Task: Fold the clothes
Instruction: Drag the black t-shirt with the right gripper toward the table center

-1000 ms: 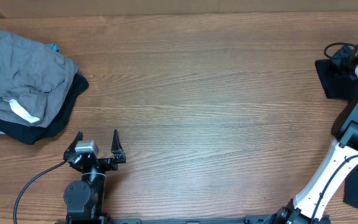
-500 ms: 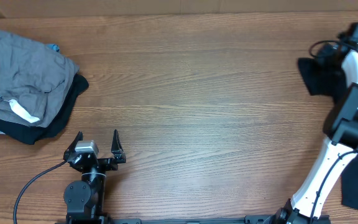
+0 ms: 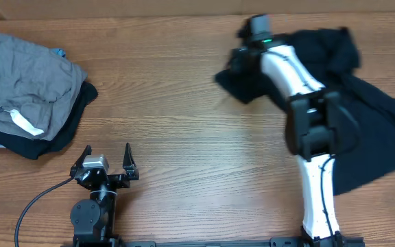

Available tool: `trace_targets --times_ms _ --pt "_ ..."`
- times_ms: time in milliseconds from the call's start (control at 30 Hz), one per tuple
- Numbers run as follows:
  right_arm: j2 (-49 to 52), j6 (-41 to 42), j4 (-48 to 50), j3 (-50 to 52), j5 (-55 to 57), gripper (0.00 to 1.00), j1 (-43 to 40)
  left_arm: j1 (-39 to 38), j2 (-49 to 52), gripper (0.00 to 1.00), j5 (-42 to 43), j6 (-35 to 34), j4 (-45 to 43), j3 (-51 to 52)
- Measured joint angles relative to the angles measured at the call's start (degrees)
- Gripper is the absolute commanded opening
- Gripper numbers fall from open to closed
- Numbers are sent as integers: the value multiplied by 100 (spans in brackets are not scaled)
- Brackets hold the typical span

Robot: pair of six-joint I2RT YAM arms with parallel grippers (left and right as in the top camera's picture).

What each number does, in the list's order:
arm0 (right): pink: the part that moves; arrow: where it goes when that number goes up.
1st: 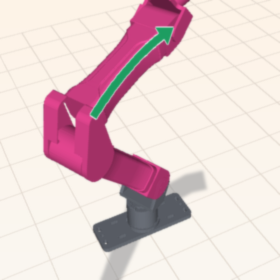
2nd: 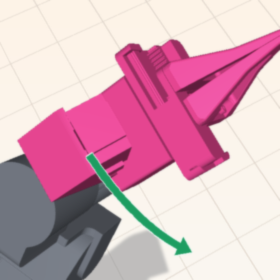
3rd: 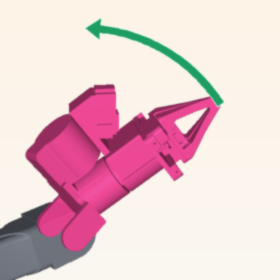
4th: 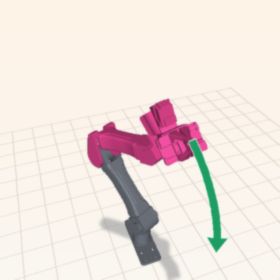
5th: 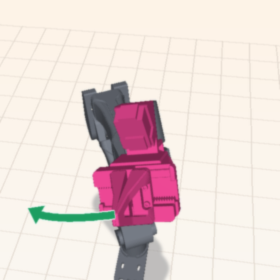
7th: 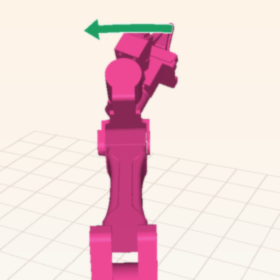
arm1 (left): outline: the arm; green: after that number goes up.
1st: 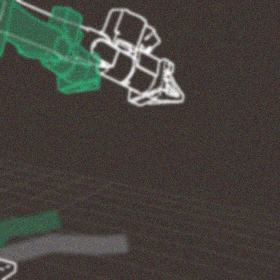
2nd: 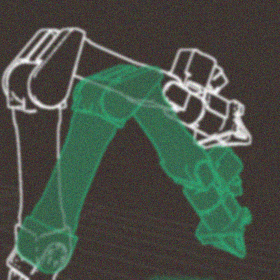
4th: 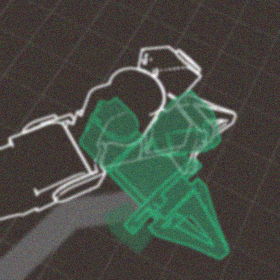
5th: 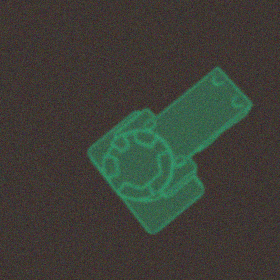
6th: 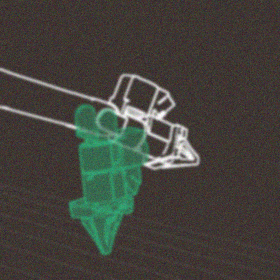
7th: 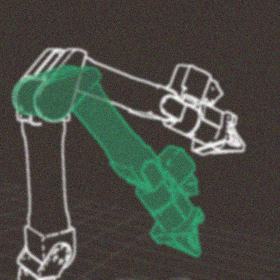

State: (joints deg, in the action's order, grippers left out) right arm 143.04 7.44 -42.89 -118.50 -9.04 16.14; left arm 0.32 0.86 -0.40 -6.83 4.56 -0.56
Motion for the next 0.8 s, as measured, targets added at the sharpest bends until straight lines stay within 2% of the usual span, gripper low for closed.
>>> trace_targets --times_ms 67,333,600,800 --pt "0 -2 2 0 -20 4 715 0 0 100 2 0 0 0" --pt "-17 -2 -459 -44 -122 4 2581 0 0 100 0 0 0 0" --pt "-48 -9 -728 -50 -385 4 3348 0 0 100 2 0 0 0" --pt "-48 -533 -726 -48 -837 4 3652 0 0 100 0 0 0 0"
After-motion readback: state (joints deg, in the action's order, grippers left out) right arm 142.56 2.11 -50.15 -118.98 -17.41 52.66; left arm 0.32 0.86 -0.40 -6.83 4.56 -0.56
